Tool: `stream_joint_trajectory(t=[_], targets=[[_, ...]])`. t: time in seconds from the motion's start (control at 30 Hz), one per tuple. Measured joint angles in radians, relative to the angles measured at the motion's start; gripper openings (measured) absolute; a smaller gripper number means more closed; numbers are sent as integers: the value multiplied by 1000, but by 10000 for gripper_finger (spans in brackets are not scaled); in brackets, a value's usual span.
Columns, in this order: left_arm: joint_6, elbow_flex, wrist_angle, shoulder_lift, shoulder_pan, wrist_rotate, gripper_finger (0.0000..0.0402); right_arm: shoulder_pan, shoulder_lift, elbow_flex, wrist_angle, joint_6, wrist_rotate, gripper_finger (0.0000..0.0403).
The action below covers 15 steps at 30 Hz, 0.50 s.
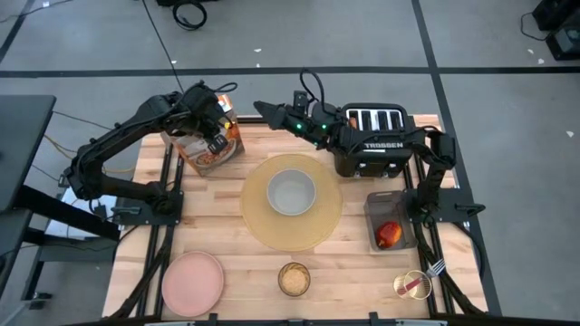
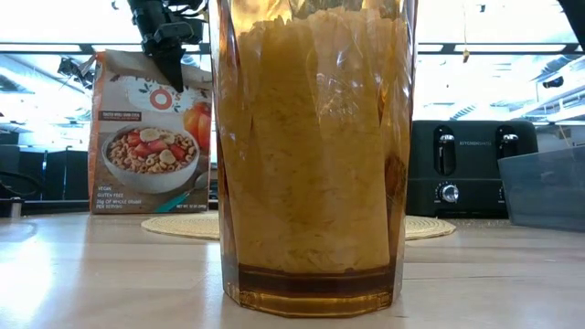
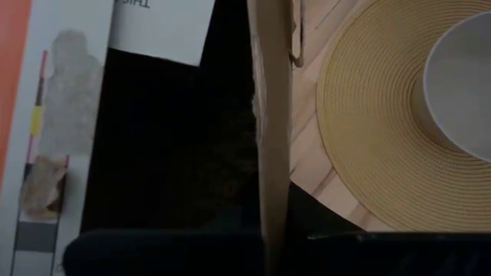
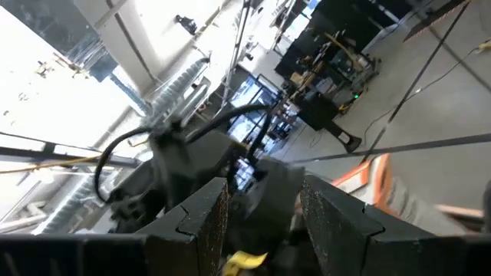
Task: Arrange a breakfast setting
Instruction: Pour the cereal from the brown cereal box into the gray bowl
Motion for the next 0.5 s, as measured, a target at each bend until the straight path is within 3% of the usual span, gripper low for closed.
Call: stream_joint_trajectory(t=[0.5], targets=[[11, 0, 1, 0, 0, 0, 13, -66, 0, 0, 1, 56, 8, 173]])
